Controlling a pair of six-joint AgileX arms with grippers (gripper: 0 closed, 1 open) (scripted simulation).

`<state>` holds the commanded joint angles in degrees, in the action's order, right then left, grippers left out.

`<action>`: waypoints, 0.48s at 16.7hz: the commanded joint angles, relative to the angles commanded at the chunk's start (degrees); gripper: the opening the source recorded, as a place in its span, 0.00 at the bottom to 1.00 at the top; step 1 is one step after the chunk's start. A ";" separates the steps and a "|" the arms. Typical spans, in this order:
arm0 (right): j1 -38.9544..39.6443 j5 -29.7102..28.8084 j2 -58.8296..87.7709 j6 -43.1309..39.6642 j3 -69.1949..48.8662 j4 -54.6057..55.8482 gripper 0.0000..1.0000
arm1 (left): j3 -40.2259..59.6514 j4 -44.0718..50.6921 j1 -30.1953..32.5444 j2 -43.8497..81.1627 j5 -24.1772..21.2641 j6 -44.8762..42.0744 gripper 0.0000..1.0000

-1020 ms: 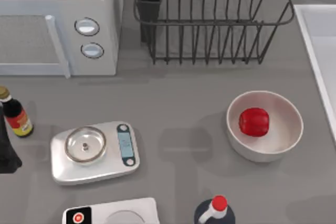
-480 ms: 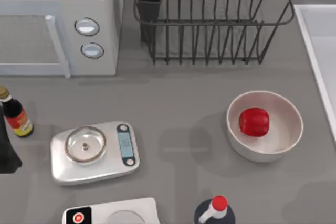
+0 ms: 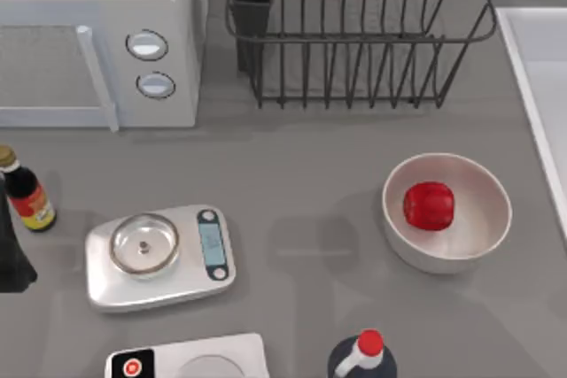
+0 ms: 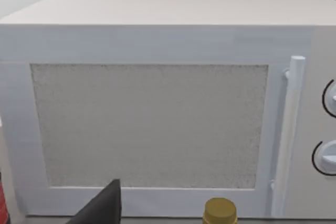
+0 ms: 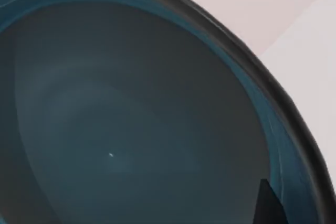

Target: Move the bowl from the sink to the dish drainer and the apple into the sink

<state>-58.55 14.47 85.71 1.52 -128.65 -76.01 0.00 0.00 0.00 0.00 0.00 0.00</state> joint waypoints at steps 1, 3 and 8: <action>-1.90 1.29 -0.24 6.11 -4.48 2.24 0.00 | 0.00 0.00 0.00 0.00 0.00 0.00 1.00; -6.04 3.97 -0.79 19.13 -13.80 7.23 0.00 | 0.00 0.00 0.00 0.00 0.00 0.00 1.00; -17.93 10.87 -2.52 54.05 -37.39 22.37 0.00 | 0.00 0.00 0.00 0.00 0.00 0.00 1.00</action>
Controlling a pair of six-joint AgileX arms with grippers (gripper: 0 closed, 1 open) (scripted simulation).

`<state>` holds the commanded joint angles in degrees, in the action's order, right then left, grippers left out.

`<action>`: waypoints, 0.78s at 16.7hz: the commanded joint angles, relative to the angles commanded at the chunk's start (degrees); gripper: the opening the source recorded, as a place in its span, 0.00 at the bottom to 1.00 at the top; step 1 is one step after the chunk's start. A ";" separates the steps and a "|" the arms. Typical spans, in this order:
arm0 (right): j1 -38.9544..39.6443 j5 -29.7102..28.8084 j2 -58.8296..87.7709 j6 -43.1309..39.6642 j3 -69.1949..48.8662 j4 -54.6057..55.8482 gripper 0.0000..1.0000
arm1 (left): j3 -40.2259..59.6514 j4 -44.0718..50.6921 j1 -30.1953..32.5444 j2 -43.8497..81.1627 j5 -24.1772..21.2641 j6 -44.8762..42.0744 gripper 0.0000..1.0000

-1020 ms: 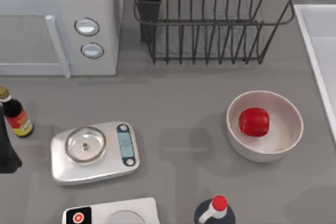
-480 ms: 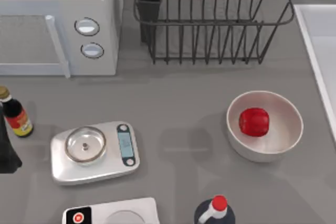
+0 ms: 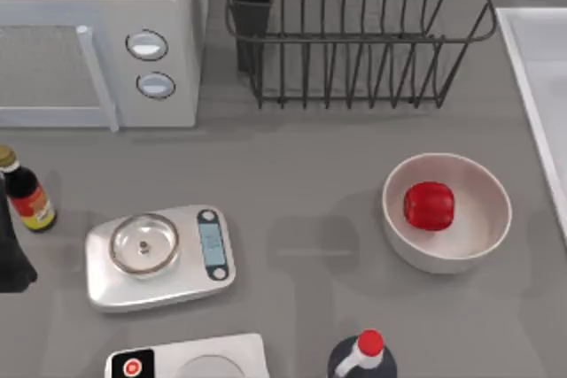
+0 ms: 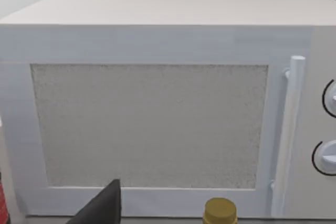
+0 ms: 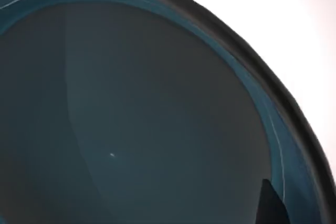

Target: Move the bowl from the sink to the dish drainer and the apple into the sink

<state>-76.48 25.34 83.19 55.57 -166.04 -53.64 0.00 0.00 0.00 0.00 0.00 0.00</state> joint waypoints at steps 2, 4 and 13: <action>-5.42 2.74 -0.78 14.35 -8.95 7.16 0.00 | 0.00 0.00 0.00 0.00 0.00 0.00 1.00; -11.06 5.38 -1.61 28.54 -17.29 14.82 0.00 | 0.00 0.00 0.00 0.00 0.00 0.00 1.00; -35.56 15.10 -6.14 84.02 -44.37 50.19 0.00 | 0.00 0.00 0.00 0.00 0.00 0.00 1.00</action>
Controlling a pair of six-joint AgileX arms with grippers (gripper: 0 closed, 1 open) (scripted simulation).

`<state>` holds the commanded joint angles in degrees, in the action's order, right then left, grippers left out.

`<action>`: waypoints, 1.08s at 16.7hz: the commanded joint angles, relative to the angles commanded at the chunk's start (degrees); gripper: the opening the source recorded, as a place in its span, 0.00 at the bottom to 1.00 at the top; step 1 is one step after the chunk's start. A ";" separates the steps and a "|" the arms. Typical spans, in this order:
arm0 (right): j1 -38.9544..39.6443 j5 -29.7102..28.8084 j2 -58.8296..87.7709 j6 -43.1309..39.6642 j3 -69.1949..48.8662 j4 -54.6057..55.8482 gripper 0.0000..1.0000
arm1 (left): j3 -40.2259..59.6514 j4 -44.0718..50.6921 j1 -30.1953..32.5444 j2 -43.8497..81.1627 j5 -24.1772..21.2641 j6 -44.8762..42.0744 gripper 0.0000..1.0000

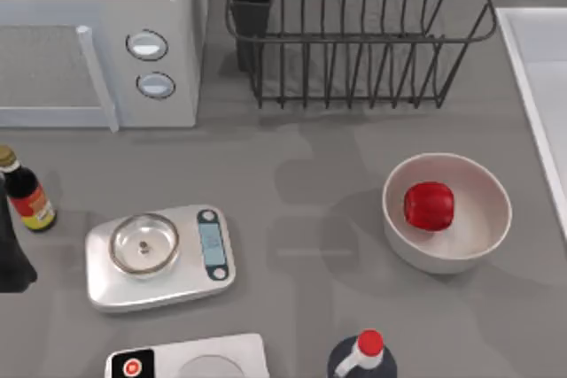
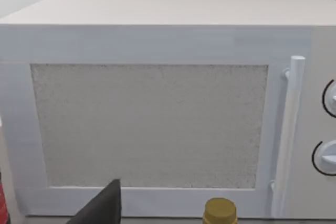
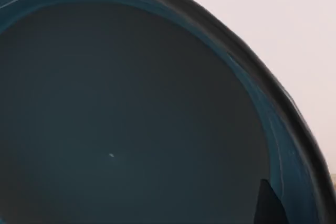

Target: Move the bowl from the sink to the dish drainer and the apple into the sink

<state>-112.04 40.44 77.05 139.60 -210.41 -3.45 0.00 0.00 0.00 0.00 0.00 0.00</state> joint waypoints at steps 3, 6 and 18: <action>-6.74 2.25 -1.44 13.80 -5.19 10.21 0.00 | 0.00 0.00 0.00 0.00 0.00 0.00 1.00; -12.48 4.03 -2.69 24.93 -9.02 19.04 0.00 | 0.00 0.00 0.00 0.00 0.00 0.00 1.00; -20.61 6.30 -3.98 39.11 -14.00 31.15 0.00 | 0.00 0.00 0.00 0.00 0.00 0.00 1.00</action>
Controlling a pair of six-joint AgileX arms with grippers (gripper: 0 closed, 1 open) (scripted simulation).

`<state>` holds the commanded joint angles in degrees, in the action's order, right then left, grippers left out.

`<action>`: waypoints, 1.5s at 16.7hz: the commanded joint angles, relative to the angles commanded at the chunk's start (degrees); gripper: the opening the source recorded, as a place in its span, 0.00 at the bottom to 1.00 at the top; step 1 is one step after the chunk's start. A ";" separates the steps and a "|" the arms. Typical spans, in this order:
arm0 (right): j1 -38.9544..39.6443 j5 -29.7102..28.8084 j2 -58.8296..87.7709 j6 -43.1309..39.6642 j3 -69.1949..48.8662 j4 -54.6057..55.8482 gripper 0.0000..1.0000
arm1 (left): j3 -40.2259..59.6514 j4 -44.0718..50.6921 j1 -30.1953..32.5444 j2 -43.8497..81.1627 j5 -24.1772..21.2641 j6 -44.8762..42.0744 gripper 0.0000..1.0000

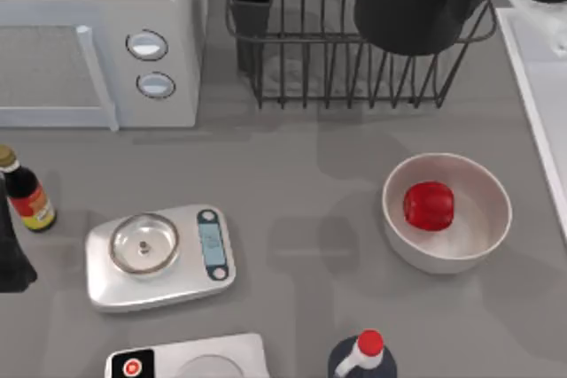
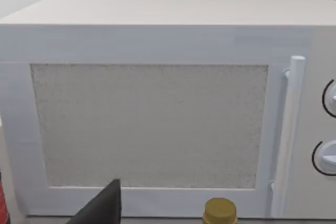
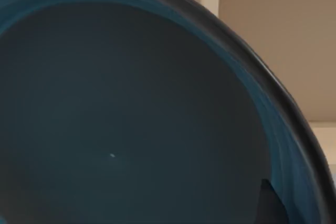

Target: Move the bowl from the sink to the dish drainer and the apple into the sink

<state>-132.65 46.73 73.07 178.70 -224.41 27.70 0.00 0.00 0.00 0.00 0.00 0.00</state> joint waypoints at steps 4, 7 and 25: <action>-0.23 -0.76 -1.22 -0.22 -0.44 -2.09 0.00 | 0.00 0.00 0.00 0.00 0.00 0.00 1.00; -2.19 -2.75 -4.92 0.09 -3.66 -9.25 0.00 | 0.00 0.00 0.00 0.00 0.00 0.00 1.00; -9.84 -10.13 -20.35 0.38 -15.83 -35.78 0.30 | 0.00 0.00 0.00 0.00 0.00 0.00 1.00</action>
<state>-142.50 36.61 52.72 179.08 -240.24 -8.08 0.00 0.00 0.00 0.00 0.00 0.00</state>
